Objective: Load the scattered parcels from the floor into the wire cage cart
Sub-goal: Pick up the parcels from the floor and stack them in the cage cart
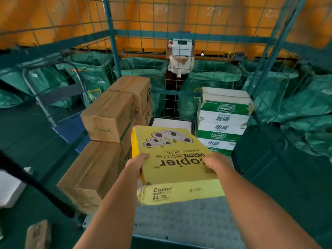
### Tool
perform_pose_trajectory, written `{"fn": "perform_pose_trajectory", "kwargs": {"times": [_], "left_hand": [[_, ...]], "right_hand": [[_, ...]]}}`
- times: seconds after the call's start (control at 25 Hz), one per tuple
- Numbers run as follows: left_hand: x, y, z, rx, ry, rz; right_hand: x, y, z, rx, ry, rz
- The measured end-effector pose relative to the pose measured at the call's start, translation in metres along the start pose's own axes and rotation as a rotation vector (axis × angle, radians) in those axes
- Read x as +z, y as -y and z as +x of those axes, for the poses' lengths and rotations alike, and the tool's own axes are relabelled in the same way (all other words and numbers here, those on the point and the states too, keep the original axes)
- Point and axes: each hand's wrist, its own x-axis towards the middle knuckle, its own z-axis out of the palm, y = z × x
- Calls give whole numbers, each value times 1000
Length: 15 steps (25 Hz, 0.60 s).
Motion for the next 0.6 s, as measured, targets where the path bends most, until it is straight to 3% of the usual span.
{"fn": "perform_pose_trajectory", "kwargs": {"times": [0.12,0.2,0.4,0.48,0.6], "left_hand": [[65,-14,13,35,-122,-158],[104,-21,21,40,-190,-284],[171,-29,46,-33,-274,-349],[182,-31,61,-82,-250,-428],[184,-36,87,-103,-158,-373]], "right_hand": [[-11,-2,38,95,-75,12],[-15,-2,70,188,-47,219],[0,6,126,223,338,918],[2,14,128,213,444,987],[-16,28,135,154,450,1053]]}}
